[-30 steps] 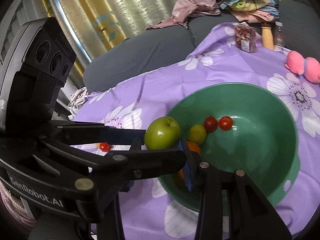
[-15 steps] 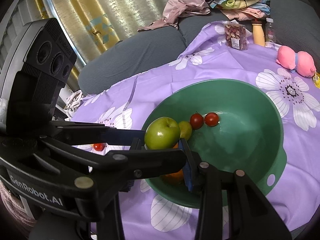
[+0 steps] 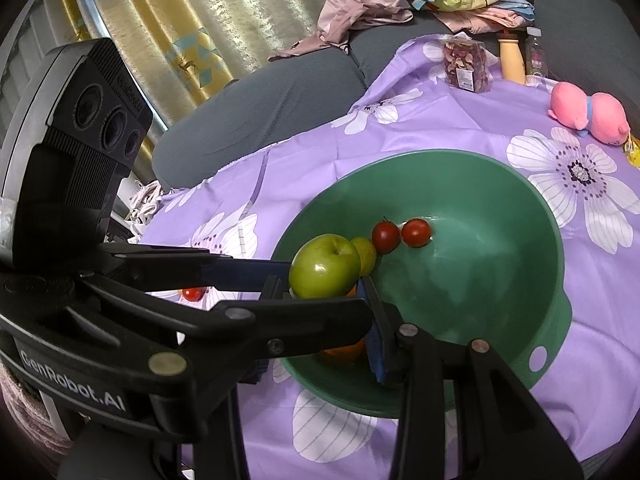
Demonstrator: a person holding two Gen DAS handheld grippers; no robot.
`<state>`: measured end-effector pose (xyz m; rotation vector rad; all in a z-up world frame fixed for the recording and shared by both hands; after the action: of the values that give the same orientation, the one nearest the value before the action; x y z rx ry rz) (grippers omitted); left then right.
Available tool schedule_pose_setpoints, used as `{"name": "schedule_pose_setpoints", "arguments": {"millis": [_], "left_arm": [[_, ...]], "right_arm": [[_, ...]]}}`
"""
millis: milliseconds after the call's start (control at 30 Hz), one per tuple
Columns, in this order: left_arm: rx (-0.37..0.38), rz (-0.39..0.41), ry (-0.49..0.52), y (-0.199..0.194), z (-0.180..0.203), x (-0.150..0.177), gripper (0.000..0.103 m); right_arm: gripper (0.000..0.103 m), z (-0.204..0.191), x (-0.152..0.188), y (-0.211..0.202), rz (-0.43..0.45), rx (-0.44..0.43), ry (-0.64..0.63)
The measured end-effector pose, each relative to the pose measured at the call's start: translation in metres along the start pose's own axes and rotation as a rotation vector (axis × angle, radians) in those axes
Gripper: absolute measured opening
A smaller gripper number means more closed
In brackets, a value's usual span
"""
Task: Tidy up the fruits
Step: 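Carry the green fruit between both tools over the green bowl, then open both tools to drop the green fruit into the bowl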
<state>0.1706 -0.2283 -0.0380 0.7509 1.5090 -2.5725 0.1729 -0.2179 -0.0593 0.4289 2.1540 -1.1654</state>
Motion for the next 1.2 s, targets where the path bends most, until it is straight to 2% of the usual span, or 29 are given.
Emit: {"name": "schedule_pose_setpoints", "arguments": {"millis": [1200], "left_arm": [[0.006,-0.018,-0.015,0.0088,-0.0034,0.0003,0.061]], "right_arm": [[0.041,0.0062,0.0023,0.0052,-0.025,0.001,0.023]]}}
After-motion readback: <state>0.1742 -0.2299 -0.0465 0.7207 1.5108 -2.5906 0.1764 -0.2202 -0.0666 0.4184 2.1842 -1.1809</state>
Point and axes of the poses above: each gripper's, at about its wrist camera, not at the fingertips, and y roughly the way its jaws point, z to its right, x to its underside, the point moved 9 cm from there along y, roughly the way its jaws point
